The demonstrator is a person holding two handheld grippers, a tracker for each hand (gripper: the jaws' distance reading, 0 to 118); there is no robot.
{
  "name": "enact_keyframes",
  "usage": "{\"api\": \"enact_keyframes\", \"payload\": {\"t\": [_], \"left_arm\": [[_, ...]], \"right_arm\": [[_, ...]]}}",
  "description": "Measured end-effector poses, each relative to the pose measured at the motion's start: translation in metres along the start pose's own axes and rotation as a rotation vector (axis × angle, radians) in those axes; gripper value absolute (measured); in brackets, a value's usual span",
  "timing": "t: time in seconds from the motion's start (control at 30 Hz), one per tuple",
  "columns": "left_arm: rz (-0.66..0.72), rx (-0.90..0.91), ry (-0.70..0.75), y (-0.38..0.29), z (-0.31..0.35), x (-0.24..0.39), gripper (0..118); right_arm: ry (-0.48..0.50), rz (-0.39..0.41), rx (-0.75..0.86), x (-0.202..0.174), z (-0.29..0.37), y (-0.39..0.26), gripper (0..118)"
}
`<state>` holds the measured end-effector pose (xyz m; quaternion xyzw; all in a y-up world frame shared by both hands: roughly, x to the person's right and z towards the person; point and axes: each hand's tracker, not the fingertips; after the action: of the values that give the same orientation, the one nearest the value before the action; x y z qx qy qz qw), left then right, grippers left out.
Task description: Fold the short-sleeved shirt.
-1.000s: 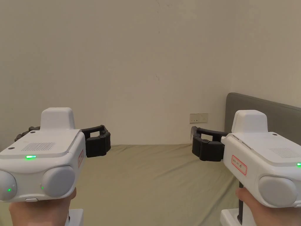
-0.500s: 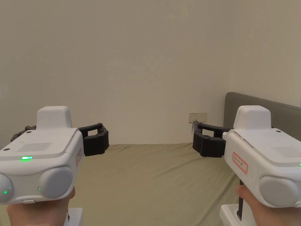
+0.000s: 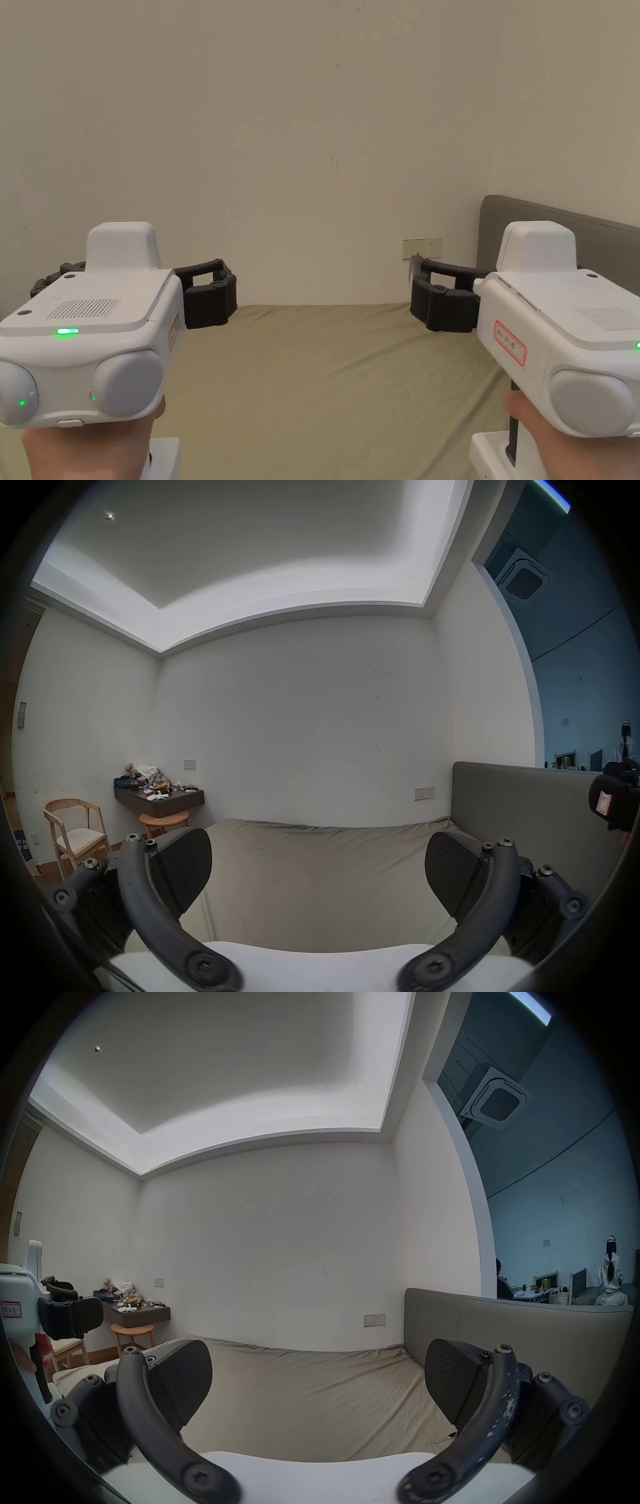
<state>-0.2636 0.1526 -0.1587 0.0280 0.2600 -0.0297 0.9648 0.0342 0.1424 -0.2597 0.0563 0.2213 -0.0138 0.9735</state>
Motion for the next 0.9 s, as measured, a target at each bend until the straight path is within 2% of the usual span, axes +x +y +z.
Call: {"api": "enact_keyframes", "payload": {"t": [0.57,0.73,0.8,0.9], "left_arm": [[0.001,-0.012,0.008,0.000,-0.003,-0.001,118],[-0.003,-0.041,0.017,-0.011,-0.020,-0.003,118],[-0.018,-0.078,0.022,-0.023,-0.034,-0.002,118],[-0.038,-0.200,0.010,-0.062,-0.069,0.000,118]], "right_arm": [[-0.026,0.003,-0.008,0.003,-0.002,0.002,118],[-0.028,0.002,-0.020,0.003,-0.020,-0.006,118],[-0.038,0.024,-0.053,0.001,-0.035,-0.019,118],[-0.048,0.058,-0.200,-0.001,-0.074,-0.061,118]]}}
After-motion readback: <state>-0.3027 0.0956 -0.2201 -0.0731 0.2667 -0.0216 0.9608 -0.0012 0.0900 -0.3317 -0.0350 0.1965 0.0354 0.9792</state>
